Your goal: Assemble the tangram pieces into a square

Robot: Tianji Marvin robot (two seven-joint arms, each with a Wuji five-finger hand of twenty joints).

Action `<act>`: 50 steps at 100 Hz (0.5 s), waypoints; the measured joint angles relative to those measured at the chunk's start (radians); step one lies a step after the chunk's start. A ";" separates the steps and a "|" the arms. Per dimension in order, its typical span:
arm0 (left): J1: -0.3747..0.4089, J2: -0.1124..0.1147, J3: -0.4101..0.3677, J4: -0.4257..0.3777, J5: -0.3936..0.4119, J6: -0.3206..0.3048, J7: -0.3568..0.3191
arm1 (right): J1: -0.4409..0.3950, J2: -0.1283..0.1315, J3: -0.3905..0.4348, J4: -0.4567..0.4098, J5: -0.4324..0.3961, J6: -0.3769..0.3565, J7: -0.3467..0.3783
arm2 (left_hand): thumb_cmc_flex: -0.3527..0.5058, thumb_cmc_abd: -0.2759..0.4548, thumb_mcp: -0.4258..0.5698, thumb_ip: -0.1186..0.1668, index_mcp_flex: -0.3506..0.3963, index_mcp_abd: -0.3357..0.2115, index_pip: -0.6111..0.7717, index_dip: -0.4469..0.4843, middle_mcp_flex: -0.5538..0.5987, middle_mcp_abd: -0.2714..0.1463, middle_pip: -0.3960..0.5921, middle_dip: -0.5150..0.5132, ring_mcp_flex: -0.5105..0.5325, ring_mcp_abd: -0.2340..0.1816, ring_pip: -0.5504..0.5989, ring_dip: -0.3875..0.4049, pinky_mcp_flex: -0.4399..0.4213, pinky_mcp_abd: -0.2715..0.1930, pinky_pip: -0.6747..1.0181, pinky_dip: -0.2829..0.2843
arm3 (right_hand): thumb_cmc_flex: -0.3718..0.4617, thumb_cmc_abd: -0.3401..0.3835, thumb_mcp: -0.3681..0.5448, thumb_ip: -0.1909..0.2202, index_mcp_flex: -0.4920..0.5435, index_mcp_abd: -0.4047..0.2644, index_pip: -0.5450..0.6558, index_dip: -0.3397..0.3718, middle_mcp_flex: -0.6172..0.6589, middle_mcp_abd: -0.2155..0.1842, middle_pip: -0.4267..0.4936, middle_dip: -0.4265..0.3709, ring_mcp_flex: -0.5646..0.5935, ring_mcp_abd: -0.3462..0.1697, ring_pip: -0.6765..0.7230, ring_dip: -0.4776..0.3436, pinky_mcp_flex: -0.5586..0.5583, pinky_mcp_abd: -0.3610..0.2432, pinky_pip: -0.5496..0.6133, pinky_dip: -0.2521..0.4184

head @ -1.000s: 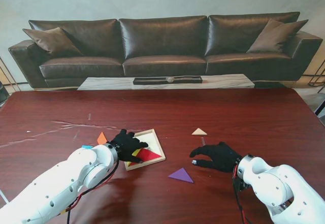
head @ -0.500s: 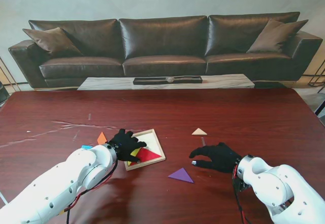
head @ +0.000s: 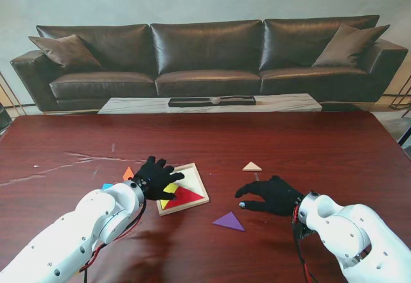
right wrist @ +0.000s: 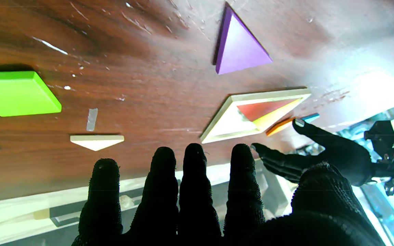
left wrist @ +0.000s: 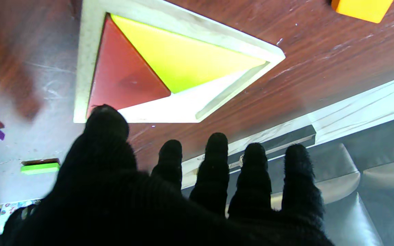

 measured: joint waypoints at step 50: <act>0.224 -0.001 -0.173 -0.165 0.148 0.064 -0.017 | 0.069 0.004 -0.048 0.011 -0.025 -0.077 -0.026 | -0.010 0.000 0.000 0.000 0.001 0.017 0.005 0.001 -0.123 0.012 -0.042 -0.010 0.000 0.010 -0.042 -0.030 0.006 0.011 -0.003 -0.012 | 0.000 -0.021 0.000 0.000 -0.153 -0.013 -0.079 -0.012 -0.196 -0.038 -0.118 -0.066 -0.177 -0.043 -0.027 -0.013 -0.060 -0.083 -0.088 -0.066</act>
